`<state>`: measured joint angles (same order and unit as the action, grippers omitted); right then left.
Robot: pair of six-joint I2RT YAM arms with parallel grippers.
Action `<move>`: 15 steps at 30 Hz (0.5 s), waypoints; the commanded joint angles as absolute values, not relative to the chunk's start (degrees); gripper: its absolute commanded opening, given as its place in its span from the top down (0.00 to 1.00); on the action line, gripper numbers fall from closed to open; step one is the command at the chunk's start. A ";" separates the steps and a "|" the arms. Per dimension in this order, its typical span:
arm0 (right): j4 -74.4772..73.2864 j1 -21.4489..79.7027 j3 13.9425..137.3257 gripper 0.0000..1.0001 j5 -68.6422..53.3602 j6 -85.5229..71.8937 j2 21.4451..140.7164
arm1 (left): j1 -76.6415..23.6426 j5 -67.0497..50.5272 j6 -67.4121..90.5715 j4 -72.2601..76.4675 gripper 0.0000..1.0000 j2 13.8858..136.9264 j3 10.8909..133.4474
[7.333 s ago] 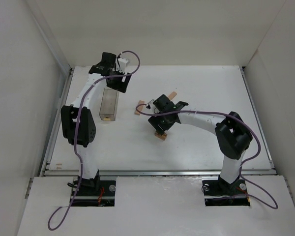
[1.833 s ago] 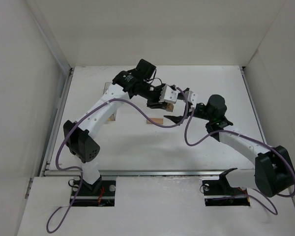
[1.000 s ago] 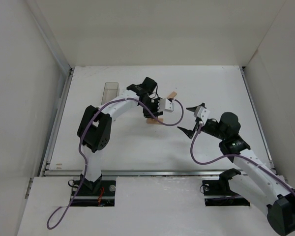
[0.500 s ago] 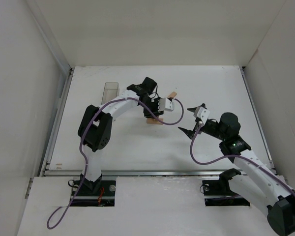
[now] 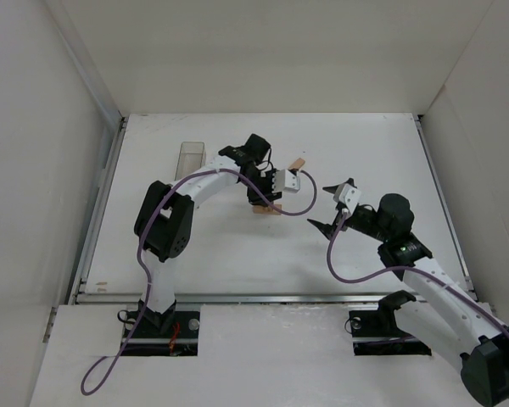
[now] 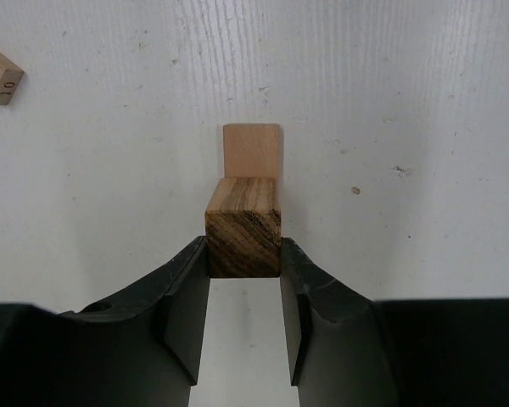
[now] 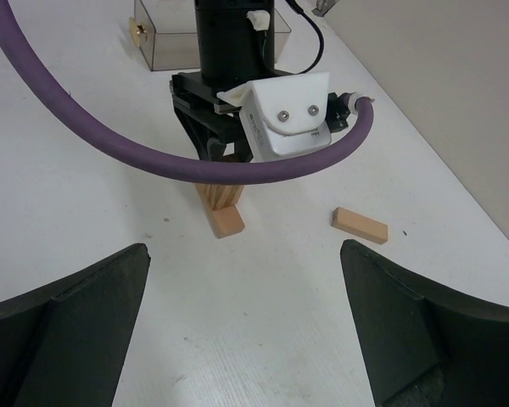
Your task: Build the wood block tower
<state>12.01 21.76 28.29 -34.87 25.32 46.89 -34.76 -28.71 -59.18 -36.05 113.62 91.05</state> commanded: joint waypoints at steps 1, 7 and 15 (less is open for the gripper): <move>13.18 21.45 28.30 0.00 -34.89 26.02 46.85 | -34.54 -29.09 -58.80 -37.01 1.00 112.50 90.00; 13.18 21.45 28.30 0.00 -34.89 26.02 46.85 | -34.54 -28.04 -58.80 -36.47 1.00 112.50 90.00; 13.18 21.45 28.30 0.00 -34.89 26.02 46.85 | -34.01 -26.98 -59.32 -37.00 1.00 111.98 90.00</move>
